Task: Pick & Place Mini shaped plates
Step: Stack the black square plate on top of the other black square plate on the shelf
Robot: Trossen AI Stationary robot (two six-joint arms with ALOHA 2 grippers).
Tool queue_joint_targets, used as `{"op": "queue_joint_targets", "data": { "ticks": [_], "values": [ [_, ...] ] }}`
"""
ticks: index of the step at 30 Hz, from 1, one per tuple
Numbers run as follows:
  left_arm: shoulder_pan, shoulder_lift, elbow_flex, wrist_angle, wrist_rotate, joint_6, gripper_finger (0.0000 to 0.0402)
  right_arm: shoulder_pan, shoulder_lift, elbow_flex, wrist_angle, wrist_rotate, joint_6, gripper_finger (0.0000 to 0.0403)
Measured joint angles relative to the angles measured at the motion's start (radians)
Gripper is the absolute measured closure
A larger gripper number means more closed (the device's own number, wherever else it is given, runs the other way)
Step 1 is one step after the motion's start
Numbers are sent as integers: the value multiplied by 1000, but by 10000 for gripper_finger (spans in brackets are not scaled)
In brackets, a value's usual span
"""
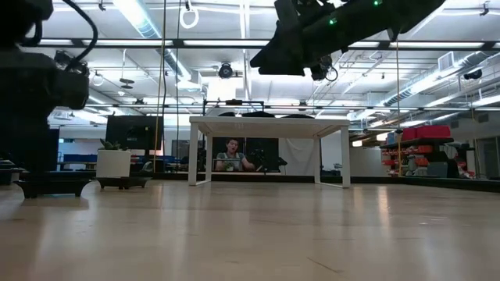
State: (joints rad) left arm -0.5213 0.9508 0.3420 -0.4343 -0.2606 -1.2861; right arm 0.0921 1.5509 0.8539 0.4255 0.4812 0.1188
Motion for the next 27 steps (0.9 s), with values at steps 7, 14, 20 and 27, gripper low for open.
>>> {"op": "queue_joint_targets", "data": {
  "ticks": [7, 14, 20, 27],
  "values": [
    [0, 0, -90, 215, -32, 15, 226, 0, 0, 0, -6, 0, -1, 239],
    [0, 0, -107, 215, -50, 80, 297, 1, 0, 0, -6, 0, 1, 239],
    [0, 0, -107, 214, -50, 143, 373, 9, 0, 0, -6, -1, 23, 239],
    [0, 0, -107, 214, -50, 173, 393, 34, 0, 0, -6, -2, 8, 239]
  ]
}}
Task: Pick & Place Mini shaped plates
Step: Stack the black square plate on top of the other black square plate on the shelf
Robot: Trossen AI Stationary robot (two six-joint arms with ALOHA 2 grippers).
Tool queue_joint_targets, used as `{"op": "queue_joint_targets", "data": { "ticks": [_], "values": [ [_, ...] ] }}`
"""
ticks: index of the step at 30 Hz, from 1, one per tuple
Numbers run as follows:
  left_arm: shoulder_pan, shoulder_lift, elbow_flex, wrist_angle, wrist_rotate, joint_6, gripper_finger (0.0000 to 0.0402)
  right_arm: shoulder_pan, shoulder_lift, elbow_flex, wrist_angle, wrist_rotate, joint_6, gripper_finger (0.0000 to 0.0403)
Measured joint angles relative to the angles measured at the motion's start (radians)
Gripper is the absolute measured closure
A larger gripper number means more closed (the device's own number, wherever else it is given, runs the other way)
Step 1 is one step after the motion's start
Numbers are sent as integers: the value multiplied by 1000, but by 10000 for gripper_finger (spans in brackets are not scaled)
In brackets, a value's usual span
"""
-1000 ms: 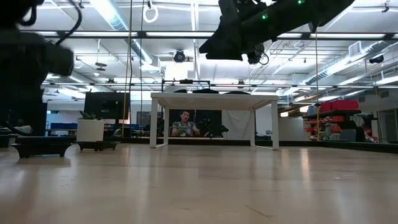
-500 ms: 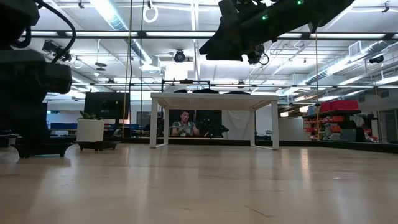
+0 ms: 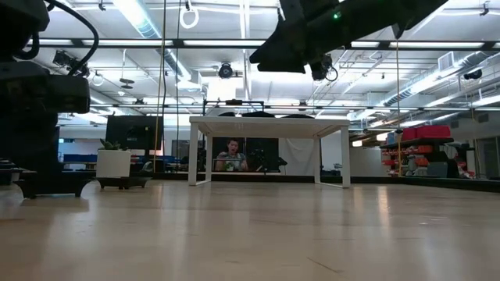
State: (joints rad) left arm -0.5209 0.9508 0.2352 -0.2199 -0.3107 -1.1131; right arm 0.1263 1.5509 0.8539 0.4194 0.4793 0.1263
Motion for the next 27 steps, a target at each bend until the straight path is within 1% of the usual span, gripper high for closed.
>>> {"op": "queue_joint_targets", "data": {
  "ticks": [5, 7, 9, 14, 17, 19, 21, 27],
  "values": [
    [0, 0, 0, -1, 14, 26, 393, 3, 0, 0, 0, -1, 21, 239],
    [0, 0, 0, -2, 15, 36, 381, 3, 0, 0, 0, -1, 22, 239],
    [0, 0, 0, -1, 13, 50, 355, 3, 0, 0, 0, 0, 23, 239],
    [0, 0, 0, 21, 13, 53, 275, 3, 0, 0, 0, 0, 48, 239],
    [0, 4, 1, 46, 24, 99, 248, 3, 0, 0, 0, 0, 49, 239],
    [-1, 5, 1, 44, 27, 106, 245, 3, 0, 0, 0, 0, 49, 239],
    [-1, 10, 1, 47, 25, 112, 254, 3, 0, 0, 0, 0, 49, 239],
    [-1, 60, 1, 56, 45, 116, 316, 3, 0, 0, 0, 0, 49, 239]
  ]
}}
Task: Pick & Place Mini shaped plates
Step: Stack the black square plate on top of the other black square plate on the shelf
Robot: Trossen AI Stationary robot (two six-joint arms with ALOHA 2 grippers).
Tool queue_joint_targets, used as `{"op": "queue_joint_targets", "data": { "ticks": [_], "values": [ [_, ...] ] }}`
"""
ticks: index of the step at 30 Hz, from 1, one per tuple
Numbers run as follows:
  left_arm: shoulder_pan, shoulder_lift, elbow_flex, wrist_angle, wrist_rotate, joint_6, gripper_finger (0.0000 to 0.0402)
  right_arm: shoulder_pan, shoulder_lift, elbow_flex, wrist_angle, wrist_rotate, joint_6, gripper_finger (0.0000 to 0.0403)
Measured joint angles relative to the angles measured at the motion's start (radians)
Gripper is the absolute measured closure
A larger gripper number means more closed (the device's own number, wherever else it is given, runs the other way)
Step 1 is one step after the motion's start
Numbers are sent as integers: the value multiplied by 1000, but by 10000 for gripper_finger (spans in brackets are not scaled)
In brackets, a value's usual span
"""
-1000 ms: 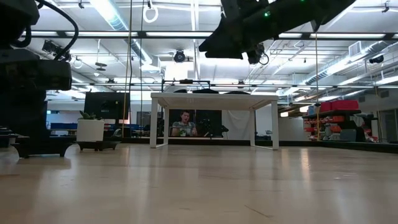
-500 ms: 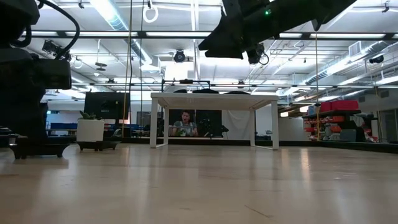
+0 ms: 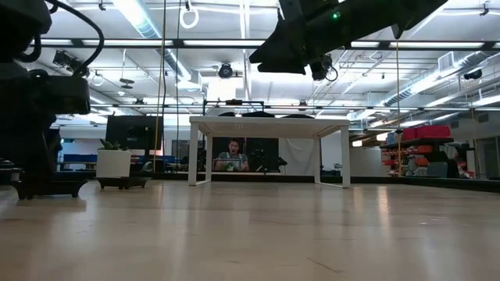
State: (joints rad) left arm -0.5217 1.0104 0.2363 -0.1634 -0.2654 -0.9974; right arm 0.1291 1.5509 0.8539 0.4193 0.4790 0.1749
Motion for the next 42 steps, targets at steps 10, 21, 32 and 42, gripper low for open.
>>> {"op": "queue_joint_targets", "data": {
  "ticks": [10, 21, 32, 42],
  "values": [
    [0, 43, 1, 95, 10, 20, 394, 7, 0, 0, -6, 3, -4, 239],
    [130, 66, 173, 120, -43, 218, 397, 50, -52, 0, -251, -77, 106, 239],
    [309, 299, 225, 480, -75, 395, 398, 116, 61, 0, -134, -113, 152, 201],
    [331, 331, 225, 627, -93, 408, 395, 119, 245, 7, 155, 63, 67, 193]
  ]
}}
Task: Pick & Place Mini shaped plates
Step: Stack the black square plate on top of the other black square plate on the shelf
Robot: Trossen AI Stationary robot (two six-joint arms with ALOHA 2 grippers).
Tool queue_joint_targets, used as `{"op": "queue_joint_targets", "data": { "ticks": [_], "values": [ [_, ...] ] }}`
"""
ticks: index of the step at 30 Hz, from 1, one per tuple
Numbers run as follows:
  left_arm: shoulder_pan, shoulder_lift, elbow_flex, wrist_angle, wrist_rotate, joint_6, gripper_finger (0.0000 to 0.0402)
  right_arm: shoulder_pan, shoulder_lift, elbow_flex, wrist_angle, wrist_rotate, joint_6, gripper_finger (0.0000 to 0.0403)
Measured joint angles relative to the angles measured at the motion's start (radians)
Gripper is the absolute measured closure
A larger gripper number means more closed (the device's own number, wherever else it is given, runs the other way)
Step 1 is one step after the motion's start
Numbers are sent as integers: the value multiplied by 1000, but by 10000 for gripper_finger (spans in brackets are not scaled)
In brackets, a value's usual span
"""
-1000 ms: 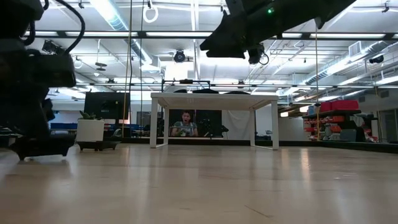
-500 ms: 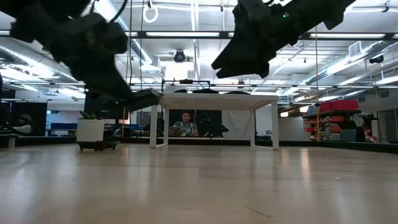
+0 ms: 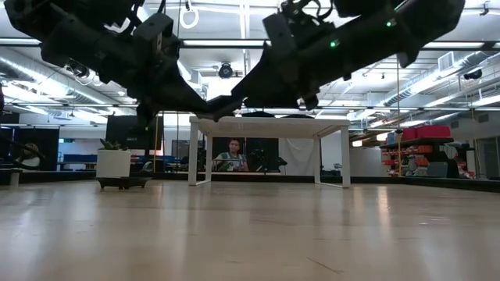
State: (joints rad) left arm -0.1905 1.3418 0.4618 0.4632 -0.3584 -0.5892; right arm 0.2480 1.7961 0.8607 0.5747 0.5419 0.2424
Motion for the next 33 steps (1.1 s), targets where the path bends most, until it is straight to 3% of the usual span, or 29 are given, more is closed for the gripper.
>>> {"op": "queue_joint_targets", "data": {
  "ticks": [11, 21, 23, 28, 33],
  "values": [
    [-1, 0, 0, 29, -1, -1, 393, -31, 31, 62, -27, -11, -71, 259],
    [-3, 0, -2, 72, -5, 15, 387, -35, 31, 62, -46, 3, -41, 378],
    [-3, 1, -3, 99, -6, 46, 370, -35, 30, 62, -45, 7, -41, 394],
    [1, 0, -1, 204, 0, 137, 295, -36, 6, 62, -68, -14, 8, 388],
    [5, -29, 3, 225, -3, 230, 230, -69, -110, 62, -192, -17, 25, 398]
  ]
}}
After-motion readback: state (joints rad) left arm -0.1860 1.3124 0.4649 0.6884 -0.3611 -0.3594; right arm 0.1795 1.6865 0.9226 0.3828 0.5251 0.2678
